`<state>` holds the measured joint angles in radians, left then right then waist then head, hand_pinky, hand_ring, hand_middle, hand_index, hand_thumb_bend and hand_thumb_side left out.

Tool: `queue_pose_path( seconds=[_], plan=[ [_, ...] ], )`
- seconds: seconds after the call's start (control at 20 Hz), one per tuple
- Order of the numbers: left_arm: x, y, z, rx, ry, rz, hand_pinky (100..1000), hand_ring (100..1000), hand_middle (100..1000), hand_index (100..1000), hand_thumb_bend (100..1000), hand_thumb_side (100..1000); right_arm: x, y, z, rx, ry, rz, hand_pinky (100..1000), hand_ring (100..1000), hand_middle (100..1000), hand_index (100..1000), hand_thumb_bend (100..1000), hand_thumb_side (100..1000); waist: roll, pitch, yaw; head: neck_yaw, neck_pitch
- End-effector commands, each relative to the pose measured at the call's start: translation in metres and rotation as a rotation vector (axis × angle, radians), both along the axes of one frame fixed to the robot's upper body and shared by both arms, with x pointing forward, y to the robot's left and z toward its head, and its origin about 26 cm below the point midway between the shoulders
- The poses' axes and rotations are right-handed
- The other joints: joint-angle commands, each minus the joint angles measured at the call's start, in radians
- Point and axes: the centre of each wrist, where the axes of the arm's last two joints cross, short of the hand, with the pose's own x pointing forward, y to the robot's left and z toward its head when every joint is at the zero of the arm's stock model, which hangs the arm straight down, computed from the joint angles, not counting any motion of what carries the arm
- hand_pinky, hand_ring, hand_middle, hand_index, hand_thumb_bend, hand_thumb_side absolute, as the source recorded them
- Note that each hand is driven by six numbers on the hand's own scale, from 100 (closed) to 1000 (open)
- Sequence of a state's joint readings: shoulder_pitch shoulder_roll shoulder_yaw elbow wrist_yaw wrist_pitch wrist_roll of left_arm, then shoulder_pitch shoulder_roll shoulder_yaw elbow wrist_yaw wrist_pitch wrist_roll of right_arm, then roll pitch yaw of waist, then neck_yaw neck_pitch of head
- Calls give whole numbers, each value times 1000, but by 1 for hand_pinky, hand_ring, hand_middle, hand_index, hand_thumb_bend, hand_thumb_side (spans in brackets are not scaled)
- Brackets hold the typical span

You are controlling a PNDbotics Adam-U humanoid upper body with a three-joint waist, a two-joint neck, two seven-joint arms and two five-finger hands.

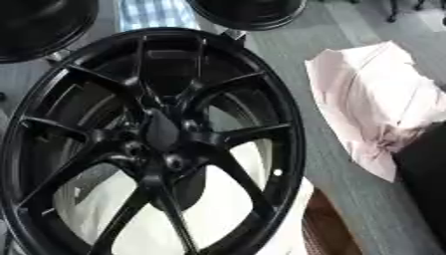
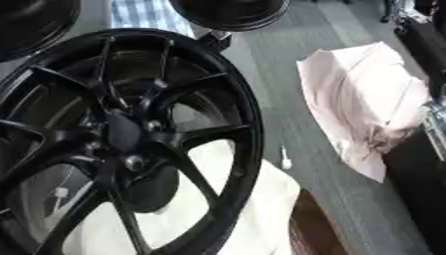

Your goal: Pull the pin out of the wheel hub.

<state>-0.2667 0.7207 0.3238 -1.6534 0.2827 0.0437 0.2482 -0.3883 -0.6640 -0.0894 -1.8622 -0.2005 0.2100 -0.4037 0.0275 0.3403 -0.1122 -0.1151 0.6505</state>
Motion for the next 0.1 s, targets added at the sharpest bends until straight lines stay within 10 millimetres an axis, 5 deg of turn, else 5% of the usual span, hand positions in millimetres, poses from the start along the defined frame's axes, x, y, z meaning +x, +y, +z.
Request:
queue_pose_path(
  seconds=[0.05,0.1],
  plan=[
    [8,-27,15,-75,-75,-102,748,609,571,793,335,877,-1,6,12,8,-45,32,801,798,648,764,100,491,-4,-17,-3,12,-3],
    [12,-34,16,-112,-84,-131,749,611,574,797,345,870,0,8,12,15,-51,39,801,798,648,764,100,486,-5,-16,-4,14,-4]
  ],
)
